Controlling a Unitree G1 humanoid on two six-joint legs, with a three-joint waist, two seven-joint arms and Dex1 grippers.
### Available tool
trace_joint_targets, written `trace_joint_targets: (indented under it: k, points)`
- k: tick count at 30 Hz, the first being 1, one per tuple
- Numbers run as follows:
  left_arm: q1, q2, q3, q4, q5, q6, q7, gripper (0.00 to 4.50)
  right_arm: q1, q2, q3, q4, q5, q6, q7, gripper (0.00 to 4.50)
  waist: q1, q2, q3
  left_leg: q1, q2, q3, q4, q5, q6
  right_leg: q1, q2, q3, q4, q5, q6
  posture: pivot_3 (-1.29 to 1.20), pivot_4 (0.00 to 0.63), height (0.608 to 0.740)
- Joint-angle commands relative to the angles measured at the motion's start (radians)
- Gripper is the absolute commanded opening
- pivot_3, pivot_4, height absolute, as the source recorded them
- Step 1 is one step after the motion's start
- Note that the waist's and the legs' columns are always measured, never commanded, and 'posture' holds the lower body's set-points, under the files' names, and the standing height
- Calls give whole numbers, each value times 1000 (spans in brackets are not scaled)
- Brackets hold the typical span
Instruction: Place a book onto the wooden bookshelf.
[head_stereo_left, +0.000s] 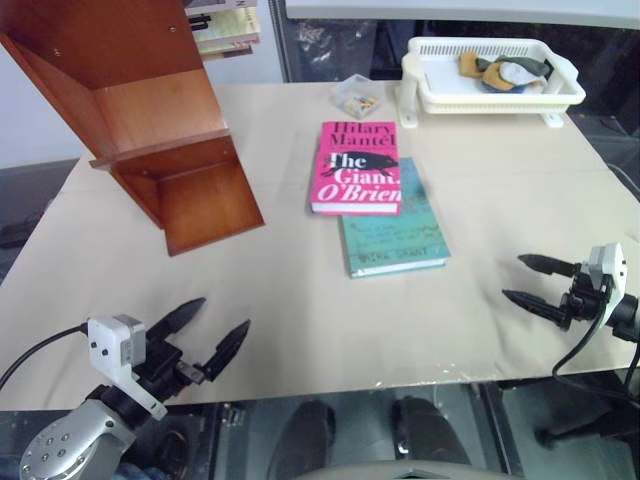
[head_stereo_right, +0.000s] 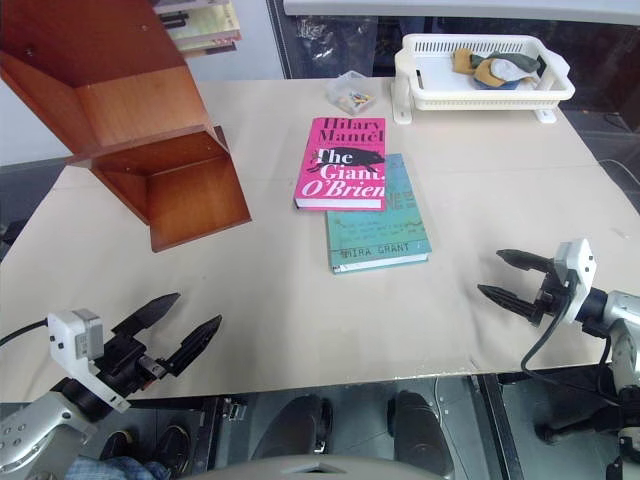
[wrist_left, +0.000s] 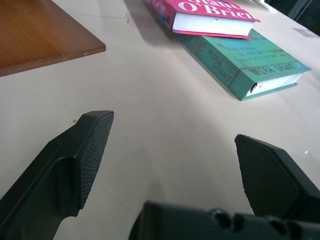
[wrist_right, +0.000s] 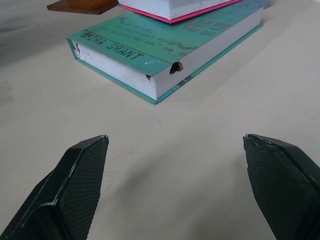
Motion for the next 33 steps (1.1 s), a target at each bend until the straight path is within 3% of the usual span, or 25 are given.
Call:
trace_joint_targets:
  k: [1, 33]
  points:
    - [11, 11, 23, -20, -27, -2, -8, 4500, -11, 2, -25, 0, 11, -25, -3, 4407, 0, 0, 0, 0, 0, 0, 0, 0, 0, 0, 0, 0, 0, 0, 0, 0, 150, 740]
    - [-10, 12, 0, -20, -16, 5, 30, 4500, -2, 6, -35, 9, 30, -46, -13, 4407, 0, 0, 0, 1, 0, 1, 0, 0, 0, 0, 0, 1, 1, 0, 0, 0, 150, 740]
